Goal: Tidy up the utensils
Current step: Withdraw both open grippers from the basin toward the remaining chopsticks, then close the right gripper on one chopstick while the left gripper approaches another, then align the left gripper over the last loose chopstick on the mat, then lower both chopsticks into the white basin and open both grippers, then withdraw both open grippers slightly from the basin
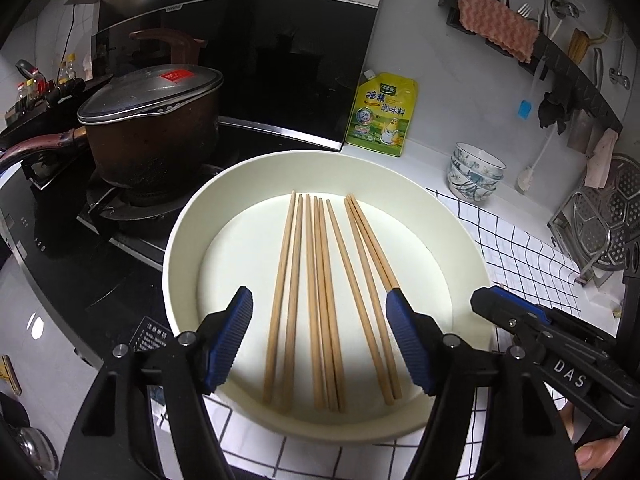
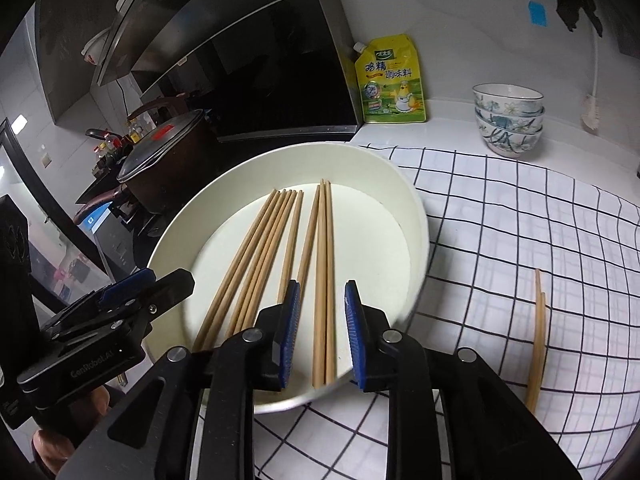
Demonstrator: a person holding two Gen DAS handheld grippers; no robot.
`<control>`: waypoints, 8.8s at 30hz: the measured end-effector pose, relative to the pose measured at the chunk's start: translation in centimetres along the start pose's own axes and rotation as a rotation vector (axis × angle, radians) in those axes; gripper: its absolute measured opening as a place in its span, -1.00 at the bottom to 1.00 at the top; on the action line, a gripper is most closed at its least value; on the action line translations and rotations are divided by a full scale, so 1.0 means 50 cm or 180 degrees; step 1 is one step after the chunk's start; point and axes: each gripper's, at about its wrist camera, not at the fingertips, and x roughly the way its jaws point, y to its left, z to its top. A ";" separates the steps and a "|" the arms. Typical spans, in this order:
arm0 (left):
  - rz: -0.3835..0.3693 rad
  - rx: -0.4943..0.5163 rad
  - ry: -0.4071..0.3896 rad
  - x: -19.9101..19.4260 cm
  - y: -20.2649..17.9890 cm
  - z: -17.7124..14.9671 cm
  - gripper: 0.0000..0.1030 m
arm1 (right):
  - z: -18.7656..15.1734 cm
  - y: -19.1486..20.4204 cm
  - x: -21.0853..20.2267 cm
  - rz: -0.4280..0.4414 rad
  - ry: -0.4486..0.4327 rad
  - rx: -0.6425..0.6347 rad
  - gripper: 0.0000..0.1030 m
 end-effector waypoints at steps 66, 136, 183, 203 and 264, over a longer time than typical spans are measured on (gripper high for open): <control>-0.0345 0.0561 0.0039 -0.043 -0.268 -0.148 0.65 | -0.246 -0.262 -0.082 -0.1068 0.0192 -0.0030 -0.13; 0.0007 0.0919 0.0528 0.172 -0.459 -0.222 0.71 | -0.255 -0.436 -0.150 -0.0999 0.0119 0.0489 -0.47; -0.0577 0.1039 0.0130 0.009 -0.425 -0.123 -0.86 | -0.192 -0.337 -0.213 -0.0714 -0.0182 0.0609 -0.88; 0.0085 0.0316 -0.0023 0.056 -0.005 0.051 -0.86 | 0.058 0.043 0.067 -0.0085 0.0035 -0.0100 -0.88; 0.0487 0.0186 -0.0195 -0.043 0.011 -0.011 0.86 | -0.039 0.029 -0.033 -0.0426 -0.0260 -0.0043 0.07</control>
